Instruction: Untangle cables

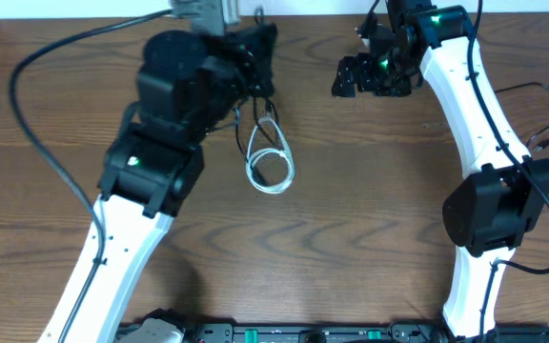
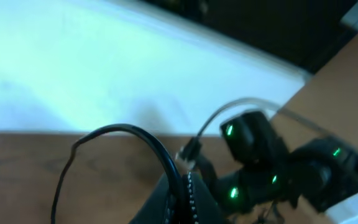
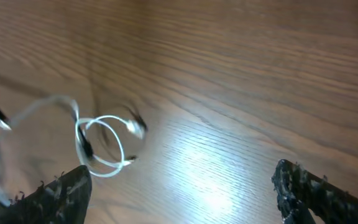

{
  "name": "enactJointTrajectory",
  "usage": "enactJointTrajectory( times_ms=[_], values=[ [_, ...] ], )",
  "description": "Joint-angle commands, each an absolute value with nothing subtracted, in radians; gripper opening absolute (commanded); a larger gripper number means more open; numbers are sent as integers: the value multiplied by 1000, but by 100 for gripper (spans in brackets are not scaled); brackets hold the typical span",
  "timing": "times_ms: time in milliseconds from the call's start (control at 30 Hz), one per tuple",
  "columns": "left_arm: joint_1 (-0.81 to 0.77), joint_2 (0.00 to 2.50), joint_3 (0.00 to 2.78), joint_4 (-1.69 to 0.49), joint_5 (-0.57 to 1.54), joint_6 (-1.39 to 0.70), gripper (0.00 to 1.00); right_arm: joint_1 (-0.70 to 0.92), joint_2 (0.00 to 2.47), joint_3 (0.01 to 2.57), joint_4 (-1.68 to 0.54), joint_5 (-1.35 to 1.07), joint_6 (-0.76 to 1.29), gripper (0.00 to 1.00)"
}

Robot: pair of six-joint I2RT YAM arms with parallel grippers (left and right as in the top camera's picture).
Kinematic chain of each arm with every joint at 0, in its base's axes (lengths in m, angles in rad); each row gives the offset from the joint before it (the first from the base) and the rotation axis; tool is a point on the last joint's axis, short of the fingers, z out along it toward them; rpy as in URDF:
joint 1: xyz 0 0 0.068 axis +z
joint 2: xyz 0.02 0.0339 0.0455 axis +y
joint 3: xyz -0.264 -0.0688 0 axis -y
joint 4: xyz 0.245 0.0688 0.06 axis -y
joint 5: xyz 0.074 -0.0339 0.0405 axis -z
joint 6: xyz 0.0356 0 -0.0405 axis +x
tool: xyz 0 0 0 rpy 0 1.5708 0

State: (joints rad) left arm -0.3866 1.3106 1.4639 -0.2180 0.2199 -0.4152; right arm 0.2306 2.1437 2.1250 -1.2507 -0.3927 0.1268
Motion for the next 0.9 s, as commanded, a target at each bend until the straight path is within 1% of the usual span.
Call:
enactJointTrajectory(
  times_ms=[0,67,133,267,500,600,667,867],
  values=[
    [-364,1261,1469,-176,228,-418,8,258,2118,2126,-1242,-448,65,90],
    [-355,1257,1470,-173,228,-432,7,270,2129,2120,-1226,-474,14,91],
    [-342,1256,1471,-173,228,-447,7,279,2138,2109,-1198,-579,-83,91],
    [-315,1257,1471,-171,224,-502,7,286,2141,2092,-1156,-738,-159,94],
    [-270,1256,1471,-107,221,-537,7,326,2146,2056,-1081,-754,-108,92],
    [-266,1256,1471,-83,152,-537,7,354,2146,2013,-1037,-755,-82,93],
    [-266,1256,1471,-73,114,-537,7,378,2146,1981,-1009,-763,-84,93],
    [-266,1254,1471,-43,111,-537,7,479,2146,1838,-848,-763,-160,93]
  ],
)
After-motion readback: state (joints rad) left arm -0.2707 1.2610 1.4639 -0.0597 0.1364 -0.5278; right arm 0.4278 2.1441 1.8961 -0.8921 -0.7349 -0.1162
